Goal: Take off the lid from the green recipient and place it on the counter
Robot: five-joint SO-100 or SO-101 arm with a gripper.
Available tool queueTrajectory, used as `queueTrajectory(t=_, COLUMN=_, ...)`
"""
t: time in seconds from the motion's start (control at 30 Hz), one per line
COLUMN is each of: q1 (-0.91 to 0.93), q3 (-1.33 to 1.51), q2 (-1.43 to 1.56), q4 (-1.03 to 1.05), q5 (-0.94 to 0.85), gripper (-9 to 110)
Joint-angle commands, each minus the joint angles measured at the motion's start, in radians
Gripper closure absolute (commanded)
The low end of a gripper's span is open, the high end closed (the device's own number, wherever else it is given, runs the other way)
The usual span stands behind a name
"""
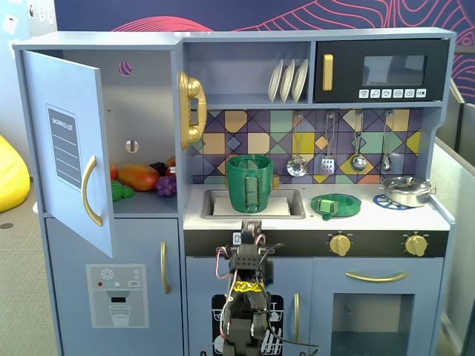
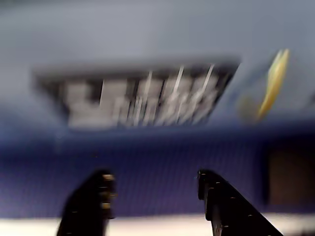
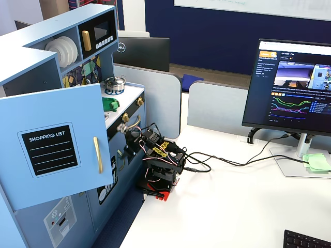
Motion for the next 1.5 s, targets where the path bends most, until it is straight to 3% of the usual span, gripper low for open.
queueTrajectory(t=0.0, q1=-0.031, q3=0.069, q2=0.017, q4=0.075, q5=-0.025, gripper=97)
queueTrajectory(t=0.23, q1=-0.031, q3=0.222, q2=0.018, q4=0.244, q5=-0.06, gripper=101)
queueTrajectory(t=0.4, q1=-0.044, q3=0.222, q2=0.017, q4=0.35, q5=0.092, gripper=100)
queueTrajectory(t=0.57, q1=-0.009, q3=0.222, q2=0.018, q4=0.36, q5=0.179, gripper=99)
queueTrajectory(t=1.47, q1=-0.012, q3=0.222, q2=0.02, q4=0.36, q5=0.179, gripper=99)
